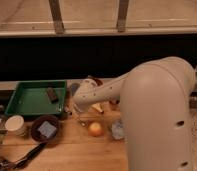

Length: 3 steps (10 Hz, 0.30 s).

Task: Place fork in table surface

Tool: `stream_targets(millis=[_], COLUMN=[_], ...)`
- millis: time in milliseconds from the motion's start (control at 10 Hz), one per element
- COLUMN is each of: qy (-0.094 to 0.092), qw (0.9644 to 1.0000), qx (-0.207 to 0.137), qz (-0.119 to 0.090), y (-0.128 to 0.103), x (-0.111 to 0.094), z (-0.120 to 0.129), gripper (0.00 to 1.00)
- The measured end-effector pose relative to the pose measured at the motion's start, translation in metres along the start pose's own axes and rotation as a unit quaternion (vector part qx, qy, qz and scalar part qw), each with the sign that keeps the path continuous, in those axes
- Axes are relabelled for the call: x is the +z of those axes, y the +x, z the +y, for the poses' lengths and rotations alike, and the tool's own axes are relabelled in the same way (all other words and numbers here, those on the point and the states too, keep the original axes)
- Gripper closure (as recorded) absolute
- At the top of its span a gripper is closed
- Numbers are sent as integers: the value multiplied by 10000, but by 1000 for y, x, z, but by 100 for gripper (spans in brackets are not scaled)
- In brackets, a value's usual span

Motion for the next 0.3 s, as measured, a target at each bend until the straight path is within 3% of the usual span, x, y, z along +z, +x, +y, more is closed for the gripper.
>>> stream_targets(millis=[200, 300], qy=[247, 313], qw=[9991, 9986], qx=[263, 298], qz=[-214, -300], y=[13, 12], x=[-25, -35], z=[-25, -26], gripper=[20, 20])
